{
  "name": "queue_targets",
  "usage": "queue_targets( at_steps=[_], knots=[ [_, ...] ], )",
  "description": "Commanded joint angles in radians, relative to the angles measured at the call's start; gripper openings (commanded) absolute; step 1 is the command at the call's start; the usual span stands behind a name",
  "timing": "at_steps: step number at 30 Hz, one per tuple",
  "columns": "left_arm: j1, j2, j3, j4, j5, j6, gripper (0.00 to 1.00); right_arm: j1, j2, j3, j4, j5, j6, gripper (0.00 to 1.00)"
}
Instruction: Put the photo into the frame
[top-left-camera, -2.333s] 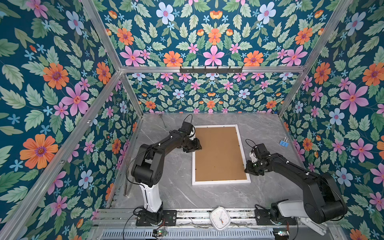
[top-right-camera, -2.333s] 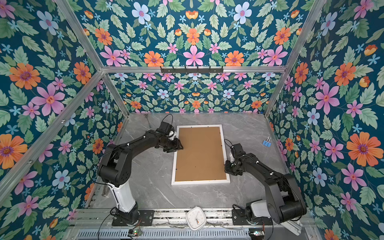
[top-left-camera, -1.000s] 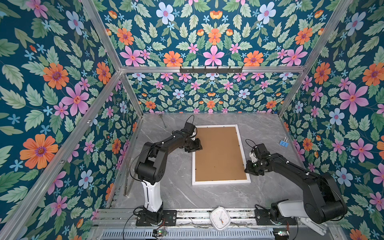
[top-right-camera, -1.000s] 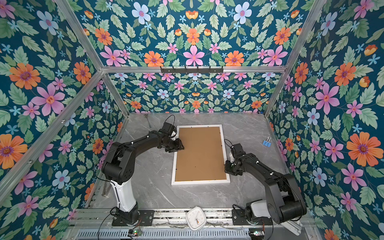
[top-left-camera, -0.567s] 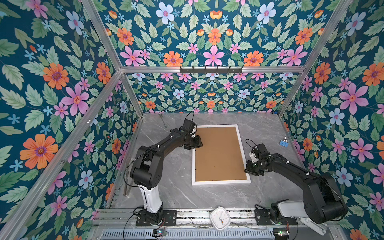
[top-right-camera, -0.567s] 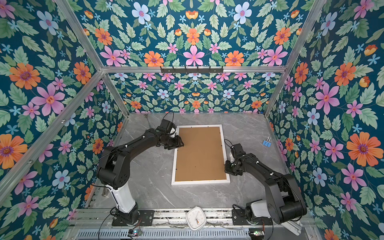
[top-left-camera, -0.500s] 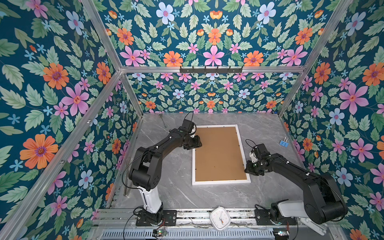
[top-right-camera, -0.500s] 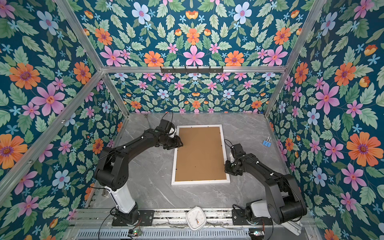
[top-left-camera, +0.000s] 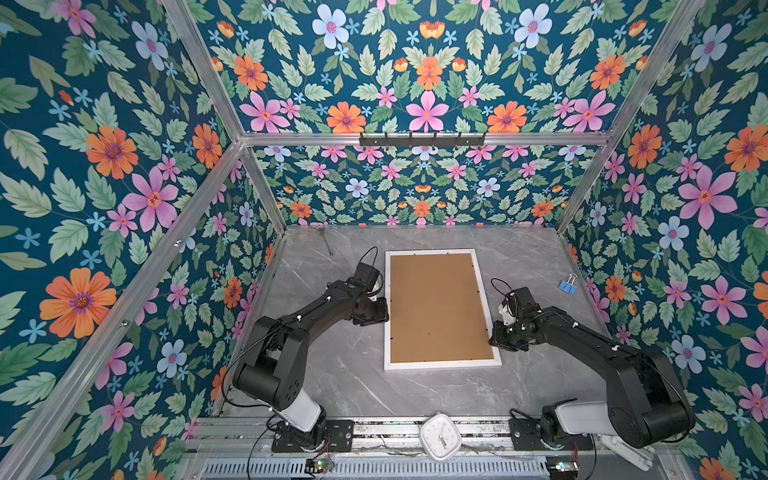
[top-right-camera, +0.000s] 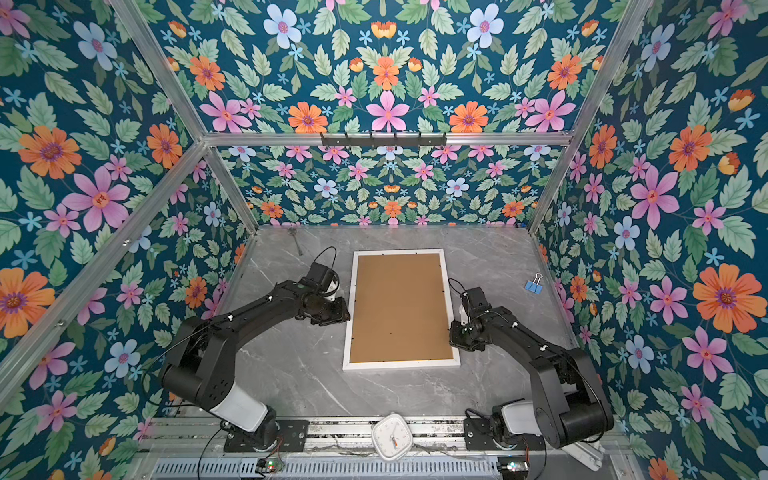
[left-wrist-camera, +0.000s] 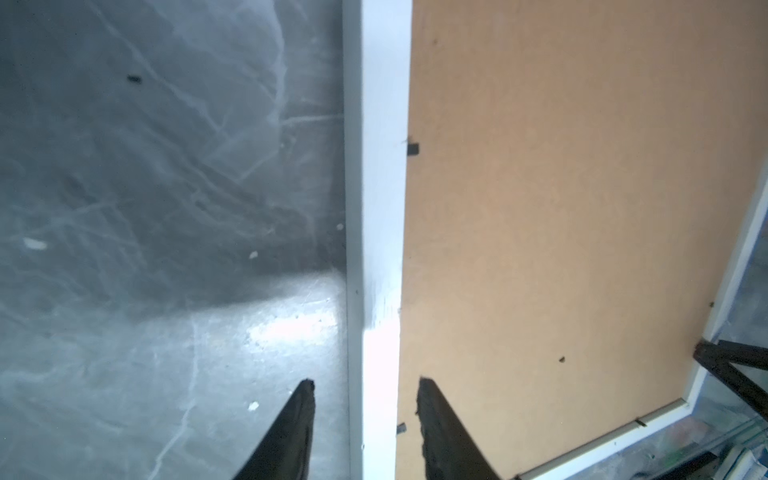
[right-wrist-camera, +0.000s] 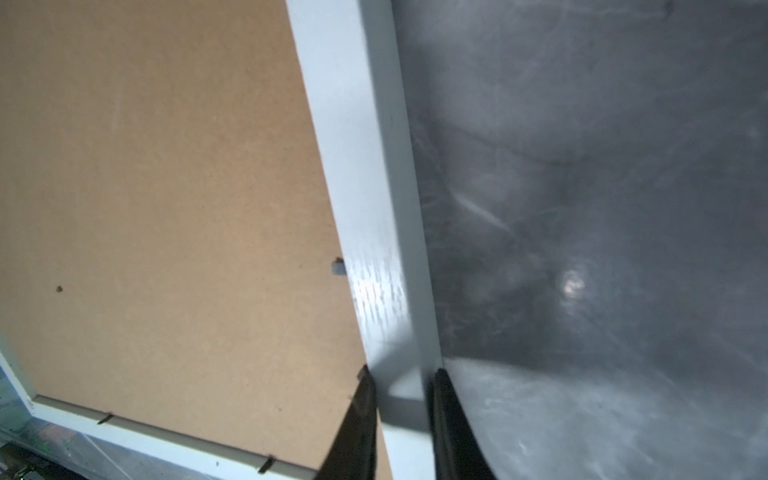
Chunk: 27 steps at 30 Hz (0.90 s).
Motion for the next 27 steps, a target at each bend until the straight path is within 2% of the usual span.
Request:
queue_targets(
  at_steps=[1, 21, 25, 27],
  knots=[
    [-0.007, -0.018, -0.031, 0.017, -0.010, -0.006, 0.44, 0.001, 0.011, -0.001, 0.003, 0.000, 0.030, 0.10],
    [-0.068, 0.037, -0.056, 0.059, -0.055, -0.050, 0.43, 0.001, 0.009, -0.003, 0.000, -0.006, 0.030, 0.12],
    [-0.069, 0.047, -0.056, 0.063, -0.063, -0.055, 0.38, 0.001, -0.009, -0.006, -0.006, -0.005, 0.032, 0.15],
    [-0.068, 0.056, -0.057, 0.064, -0.066, -0.061, 0.31, 0.001, -0.020, -0.004, -0.013, -0.002, 0.032, 0.18]
  ],
)
